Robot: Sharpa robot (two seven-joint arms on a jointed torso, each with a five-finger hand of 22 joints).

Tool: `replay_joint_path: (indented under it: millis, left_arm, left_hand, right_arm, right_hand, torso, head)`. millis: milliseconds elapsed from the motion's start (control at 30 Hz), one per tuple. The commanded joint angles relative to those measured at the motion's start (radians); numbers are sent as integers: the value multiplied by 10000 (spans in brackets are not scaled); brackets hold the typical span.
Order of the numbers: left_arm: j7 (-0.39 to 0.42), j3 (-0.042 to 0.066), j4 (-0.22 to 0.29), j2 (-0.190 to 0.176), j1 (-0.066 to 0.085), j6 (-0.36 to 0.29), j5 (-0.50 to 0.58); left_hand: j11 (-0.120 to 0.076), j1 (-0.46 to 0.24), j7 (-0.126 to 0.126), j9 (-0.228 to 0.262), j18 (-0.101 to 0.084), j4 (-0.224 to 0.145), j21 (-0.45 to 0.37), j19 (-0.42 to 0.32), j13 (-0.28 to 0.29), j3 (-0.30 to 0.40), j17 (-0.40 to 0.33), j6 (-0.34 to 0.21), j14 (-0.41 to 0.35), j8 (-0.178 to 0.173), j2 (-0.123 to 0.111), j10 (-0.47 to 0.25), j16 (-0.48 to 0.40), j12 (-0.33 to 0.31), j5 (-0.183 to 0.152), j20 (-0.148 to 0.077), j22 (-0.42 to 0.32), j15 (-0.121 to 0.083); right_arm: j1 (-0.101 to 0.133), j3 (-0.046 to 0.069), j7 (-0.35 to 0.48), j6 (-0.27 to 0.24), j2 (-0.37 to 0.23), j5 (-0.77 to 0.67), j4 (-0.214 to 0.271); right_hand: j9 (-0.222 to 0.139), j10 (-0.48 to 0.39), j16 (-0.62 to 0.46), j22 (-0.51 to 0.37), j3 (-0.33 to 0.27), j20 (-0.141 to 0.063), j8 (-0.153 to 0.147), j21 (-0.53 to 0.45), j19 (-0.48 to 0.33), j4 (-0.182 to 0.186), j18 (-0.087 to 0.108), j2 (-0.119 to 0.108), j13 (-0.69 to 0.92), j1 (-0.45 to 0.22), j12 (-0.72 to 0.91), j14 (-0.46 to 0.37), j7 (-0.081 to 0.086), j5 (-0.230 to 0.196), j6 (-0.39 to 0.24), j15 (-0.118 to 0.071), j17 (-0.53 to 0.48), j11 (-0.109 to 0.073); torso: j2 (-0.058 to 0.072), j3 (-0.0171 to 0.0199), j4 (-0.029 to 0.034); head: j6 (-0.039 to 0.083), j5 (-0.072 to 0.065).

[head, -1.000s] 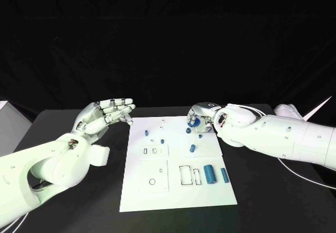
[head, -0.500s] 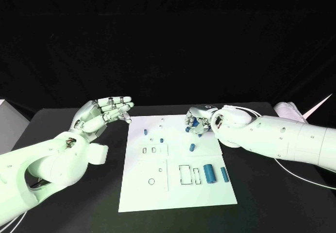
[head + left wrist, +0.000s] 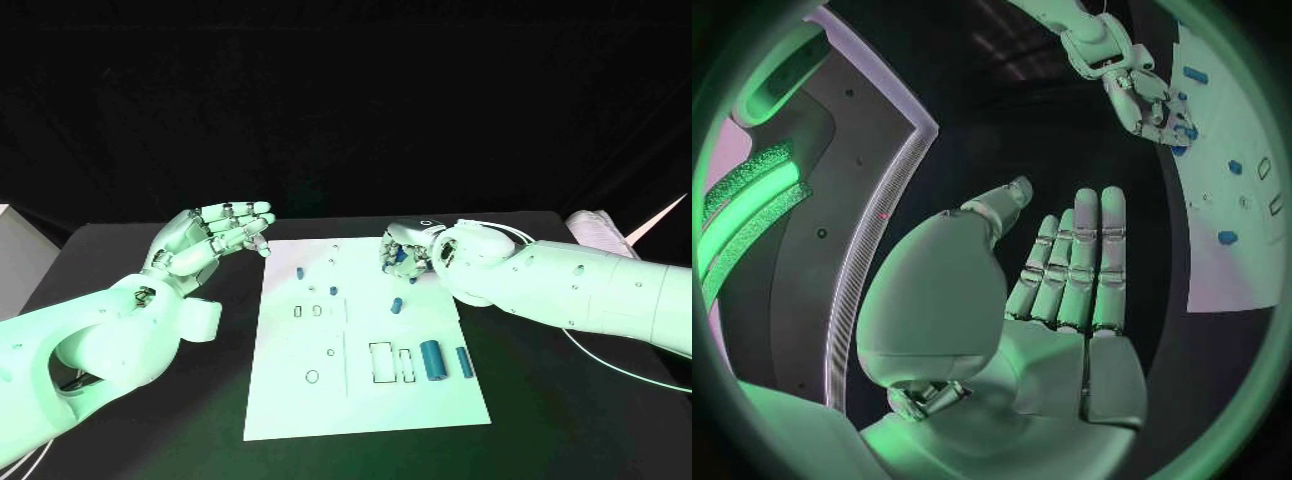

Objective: Assemble the parts on the task board

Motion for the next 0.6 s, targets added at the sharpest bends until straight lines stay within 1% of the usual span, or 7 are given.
replay_joint_path:
  millis: [33,100,167,200,333,400,600]
  left_arm:
    - [34,9,23,7,21,230,47]
    - [32,9,20,3,22,234,50]
    - [28,9,18,-2,24,236,51]
    - [25,9,17,-5,24,236,52]
    - [17,9,11,-10,27,243,53]
    - [15,9,4,-10,28,248,53]
    - [9,9,-35,-10,29,249,54]
  left_hand:
    - [89,-61,208,7,117,2,50,-66,-2,60,13,42,-52,28,37,-11,34,-36,-54,27,10,-1]
    - [89,-61,208,7,117,2,50,-66,-2,60,13,42,-52,28,37,-11,34,-36,-54,27,10,-1]
    - [89,-61,208,7,117,2,50,-66,-2,60,13,42,-52,28,37,-11,34,-36,-54,27,10,-1]
    - [89,-61,208,7,117,2,50,-66,-2,60,13,42,-52,28,37,-11,34,-36,-54,27,10,-1]
    - [90,-48,207,6,120,-6,79,-73,-2,80,16,40,-60,28,52,-15,55,-35,-54,29,27,-1]
    - [90,-48,207,6,120,-6,79,-73,-2,80,16,40,-60,28,52,-15,55,-35,-54,29,27,-1]
    - [90,-48,207,6,120,-6,79,-73,-2,80,16,40,-60,28,52,-15,55,-35,-54,29,27,-1]
  right_arm:
    - [-30,-20,30,183,27,-65,14]
    - [-31,-21,5,173,32,-79,16]
    - [-32,-22,-38,135,33,-108,23]
    - [-32,-22,-65,81,35,-131,28]
    - [-34,-22,-118,-460,41,-193,64]
    - [-34,-22,-130,-896,40,-204,116]
    - [-17,-11,-378,-1847,84,-256,312]
  right_hand:
    - [101,192,91,160,44,-28,124,134,88,59,-218,130,47,35,109,421,-48,18,176,-74,48,-61]
    - [154,274,112,231,84,-55,175,185,106,31,-227,176,75,102,158,423,-78,-23,240,-99,59,-93]
    - [303,421,162,367,250,-124,287,281,132,-49,-248,309,145,276,226,427,-131,-517,352,-158,85,-157]
    - [342,457,171,402,308,-135,315,304,138,-81,-253,339,164,329,241,427,-142,-561,380,-169,87,-177]
    - [485,623,193,552,495,-172,410,409,172,-285,-275,431,250,595,321,421,-151,-602,459,-223,80,-231]
    - [557,706,204,666,566,-190,451,490,205,-391,-295,455,302,702,365,419,-150,-626,490,-244,79,-253]
    - [665,698,218,749,648,-194,462,549,215,-514,-307,376,361,716,352,412,-121,-429,453,-246,65,-233]
  torso:
    - [34,-6,6]
    - [43,-3,19]
    - [54,-6,29]
    - [55,-10,31]
    - [69,-9,30]
    - [74,-7,24]
    - [77,-7,36]
  head:
    - [24,-14]
    - [31,-16]
    - [36,-19]
    - [32,-19]
    - [62,-17]
    - [83,-1]
    - [126,28]
